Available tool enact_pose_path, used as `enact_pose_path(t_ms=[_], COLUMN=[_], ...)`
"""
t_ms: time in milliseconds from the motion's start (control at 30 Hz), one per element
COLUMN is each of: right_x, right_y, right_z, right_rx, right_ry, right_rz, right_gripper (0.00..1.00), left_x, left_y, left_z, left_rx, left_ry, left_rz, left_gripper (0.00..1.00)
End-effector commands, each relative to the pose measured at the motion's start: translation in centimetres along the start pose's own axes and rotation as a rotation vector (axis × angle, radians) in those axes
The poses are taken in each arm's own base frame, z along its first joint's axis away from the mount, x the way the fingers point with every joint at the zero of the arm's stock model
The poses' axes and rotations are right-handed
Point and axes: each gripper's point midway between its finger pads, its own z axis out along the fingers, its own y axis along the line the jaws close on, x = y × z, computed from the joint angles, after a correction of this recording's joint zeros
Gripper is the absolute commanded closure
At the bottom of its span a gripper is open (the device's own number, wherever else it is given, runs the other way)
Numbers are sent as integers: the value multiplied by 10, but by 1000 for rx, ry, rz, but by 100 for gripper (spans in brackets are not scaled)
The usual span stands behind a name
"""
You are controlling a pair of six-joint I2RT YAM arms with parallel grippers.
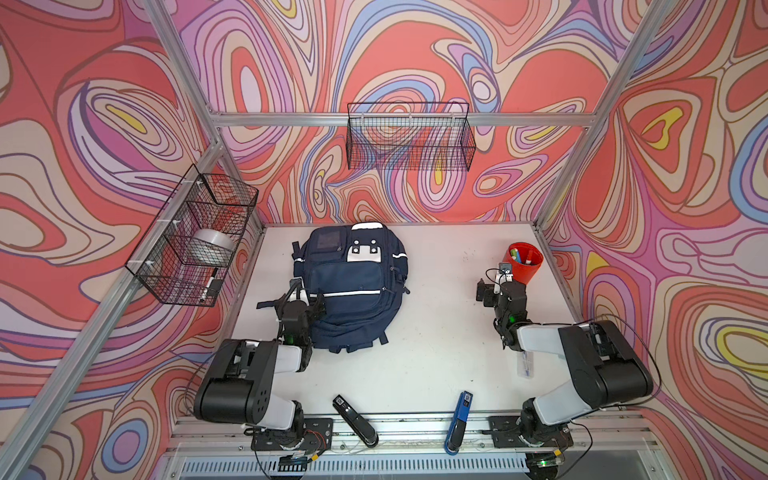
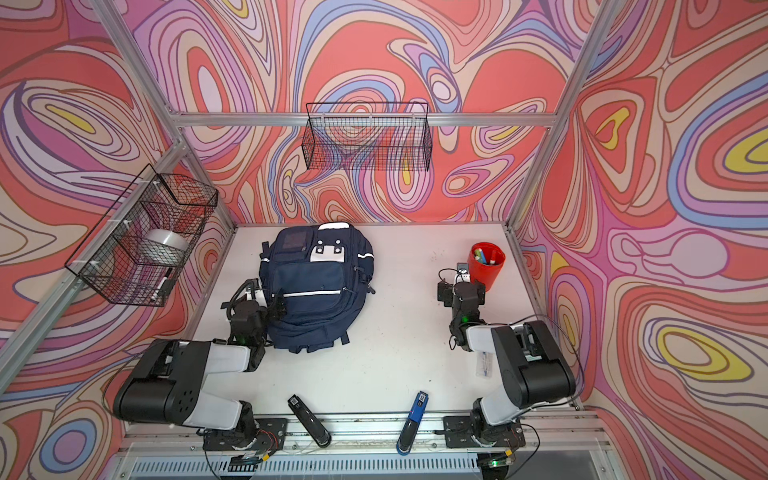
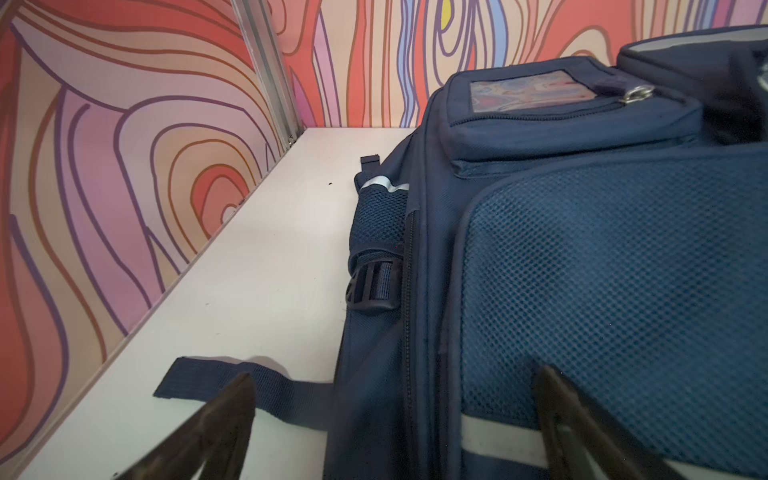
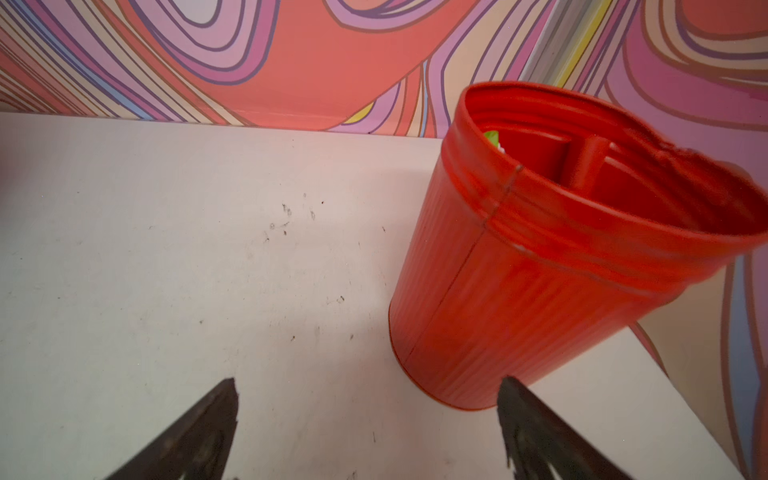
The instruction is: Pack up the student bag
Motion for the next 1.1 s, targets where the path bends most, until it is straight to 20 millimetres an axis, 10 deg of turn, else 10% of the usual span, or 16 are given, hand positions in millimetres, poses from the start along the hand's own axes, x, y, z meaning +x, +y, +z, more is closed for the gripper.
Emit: enact_pose_path(t_ms=[0,1067], right_x=[-13,4], right_y=[-2,-19], right_z=[1,20], right_rx=[-48,-31], right_ry=[-130,-56], right_rz=[61,123], right_gripper=[2,2], left_x=[-7,2], left_y=[-14,-21], left_z=[-3,24], left_rx=[92,156], left_ry=[-63,106], left_rz=[11,8], left_gripper=[0,0])
